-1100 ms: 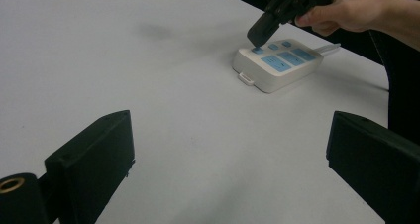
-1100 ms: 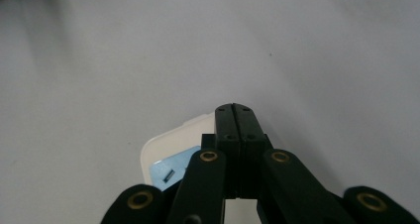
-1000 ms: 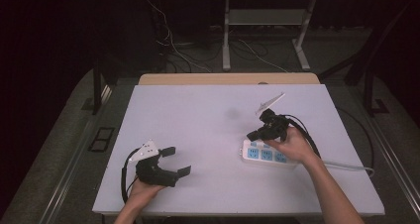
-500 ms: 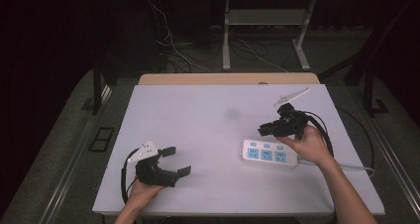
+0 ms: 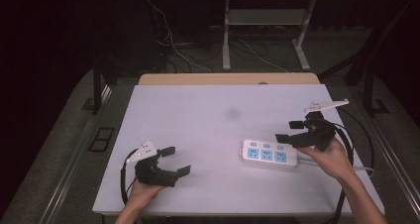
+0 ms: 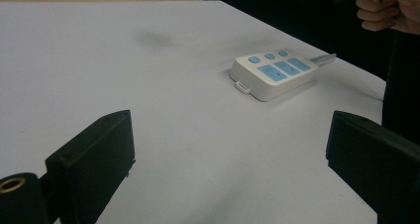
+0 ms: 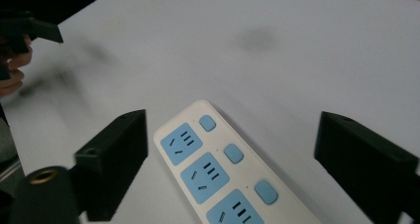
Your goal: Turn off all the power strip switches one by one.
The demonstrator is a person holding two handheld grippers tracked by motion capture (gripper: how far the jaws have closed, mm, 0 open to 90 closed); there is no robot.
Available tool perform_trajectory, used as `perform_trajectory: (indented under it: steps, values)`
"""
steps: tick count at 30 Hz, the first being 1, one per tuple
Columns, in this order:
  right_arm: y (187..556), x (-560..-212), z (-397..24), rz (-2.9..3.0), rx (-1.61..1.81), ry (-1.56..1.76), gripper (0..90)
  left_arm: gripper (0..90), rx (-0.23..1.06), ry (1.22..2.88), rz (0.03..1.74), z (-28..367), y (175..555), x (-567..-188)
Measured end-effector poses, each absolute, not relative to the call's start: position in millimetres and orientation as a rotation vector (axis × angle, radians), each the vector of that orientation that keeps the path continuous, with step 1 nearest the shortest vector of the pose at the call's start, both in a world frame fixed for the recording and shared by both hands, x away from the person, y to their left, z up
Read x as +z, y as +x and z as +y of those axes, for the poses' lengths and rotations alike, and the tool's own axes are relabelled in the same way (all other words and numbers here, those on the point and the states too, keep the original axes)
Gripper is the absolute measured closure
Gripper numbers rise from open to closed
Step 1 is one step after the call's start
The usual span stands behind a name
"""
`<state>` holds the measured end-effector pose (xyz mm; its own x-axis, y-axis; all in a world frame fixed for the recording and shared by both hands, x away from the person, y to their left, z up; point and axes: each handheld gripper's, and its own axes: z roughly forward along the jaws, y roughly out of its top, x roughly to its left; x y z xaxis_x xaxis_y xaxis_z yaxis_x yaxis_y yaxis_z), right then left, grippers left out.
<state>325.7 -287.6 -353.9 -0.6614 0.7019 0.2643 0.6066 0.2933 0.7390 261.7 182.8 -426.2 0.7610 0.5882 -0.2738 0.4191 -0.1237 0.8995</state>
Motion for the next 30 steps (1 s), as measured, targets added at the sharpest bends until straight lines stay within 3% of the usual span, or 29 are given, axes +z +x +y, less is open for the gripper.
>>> perform_trajectory:
  steps: [2,4,15,30]
  values:
    - [320,-356,-292,2.412,1.336,1.25,9.6,3.3,0.175,1.753,0.796,183,262,-426]
    - [313,-360,-295,2.403,1.346,1.26,0.5,3.3,0.177,1.752,0.797,183,262,-426]
    - [273,-393,-300,2.32,1.394,1.286,0.5,3.3,0.177,1.764,0.795,183,262,-427]
    - [251,-427,-300,2.287,1.385,1.296,0.6,3.2,0.154,1.787,0.803,182,263,-428]
